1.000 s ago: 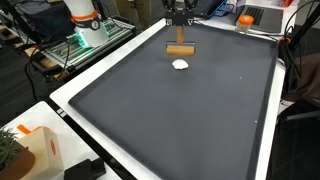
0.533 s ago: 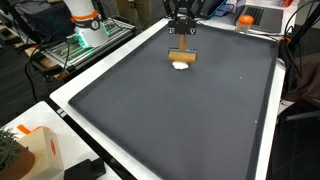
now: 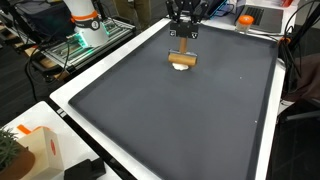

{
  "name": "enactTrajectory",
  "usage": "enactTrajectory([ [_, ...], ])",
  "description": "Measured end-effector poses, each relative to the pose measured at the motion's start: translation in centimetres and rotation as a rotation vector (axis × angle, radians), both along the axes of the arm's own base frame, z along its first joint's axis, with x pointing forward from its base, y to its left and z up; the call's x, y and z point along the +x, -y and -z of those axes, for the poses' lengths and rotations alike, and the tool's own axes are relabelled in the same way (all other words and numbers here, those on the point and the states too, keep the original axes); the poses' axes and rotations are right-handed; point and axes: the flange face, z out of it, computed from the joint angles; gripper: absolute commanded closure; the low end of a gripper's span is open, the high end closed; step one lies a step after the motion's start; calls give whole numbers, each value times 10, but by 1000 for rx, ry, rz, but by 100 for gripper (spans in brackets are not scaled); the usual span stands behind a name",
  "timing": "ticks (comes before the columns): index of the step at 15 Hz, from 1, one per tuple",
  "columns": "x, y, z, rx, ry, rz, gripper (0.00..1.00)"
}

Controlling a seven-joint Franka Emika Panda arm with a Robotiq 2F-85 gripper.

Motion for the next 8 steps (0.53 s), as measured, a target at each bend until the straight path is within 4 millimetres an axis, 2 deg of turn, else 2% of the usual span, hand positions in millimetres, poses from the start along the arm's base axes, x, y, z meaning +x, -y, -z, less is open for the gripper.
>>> enactTrajectory([
  [8, 13, 4, 8, -85, -14, 77, 78],
])
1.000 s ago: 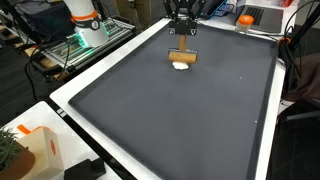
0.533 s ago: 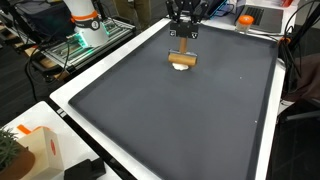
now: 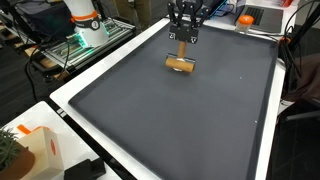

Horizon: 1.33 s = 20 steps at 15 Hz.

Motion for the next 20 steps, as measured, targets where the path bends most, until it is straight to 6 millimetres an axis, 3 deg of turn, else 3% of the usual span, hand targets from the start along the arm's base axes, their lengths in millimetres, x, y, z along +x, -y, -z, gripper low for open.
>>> enactTrajectory([
  [2, 3, 11, 13, -12, -21, 10, 78],
  [7, 3, 10, 10, -2, -16, -3, 78],
  [15, -30, -27, -20, 16, 90, -67, 78],
  [20, -37, -30, -5, 7, 80, -48, 78],
])
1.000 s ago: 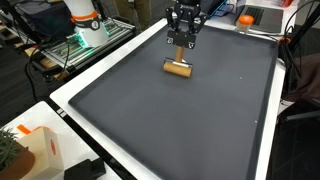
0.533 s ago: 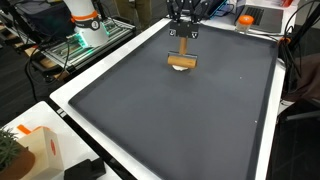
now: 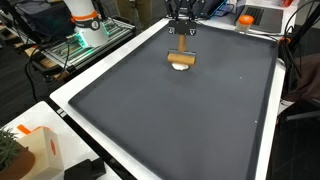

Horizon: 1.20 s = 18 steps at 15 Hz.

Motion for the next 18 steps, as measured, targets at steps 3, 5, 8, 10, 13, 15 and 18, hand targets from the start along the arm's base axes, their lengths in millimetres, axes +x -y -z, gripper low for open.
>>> enactTrajectory([
  [3, 2, 3, 2, -20, 6, 8, 78],
  [5, 3, 1, 1, 19, -11, -13, 78],
  [8, 1, -4, 5, 125, -59, -63, 78],
  [10, 1, -9, 15, 171, -95, -84, 78],
  [13, 2, -11, 16, 206, -110, -98, 78],
  [15, 2, -11, 11, 208, -104, -123, 78],
  [18, -3, -10, -18, 165, -45, -173, 78],
])
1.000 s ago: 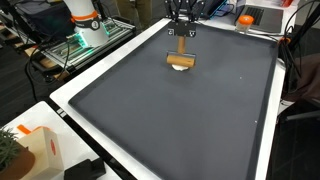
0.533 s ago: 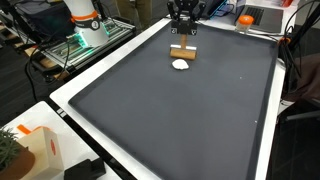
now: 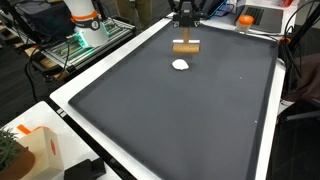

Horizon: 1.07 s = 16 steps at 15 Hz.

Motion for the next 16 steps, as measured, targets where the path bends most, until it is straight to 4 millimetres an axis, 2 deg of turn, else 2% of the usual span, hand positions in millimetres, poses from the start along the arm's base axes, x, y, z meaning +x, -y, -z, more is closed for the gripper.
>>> enactTrajectory([
  [2, -4, 2, -19, -55, 48, -19, 78],
  [4, -5, 4, -26, -98, 70, -24, 78],
  [7, -3, 9, -15, -149, 64, -20, 78],
  [12, 5, 16, 20, -182, 4, -12, 78],
  [16, 13, 14, 20, -187, -31, -36, 78],
])
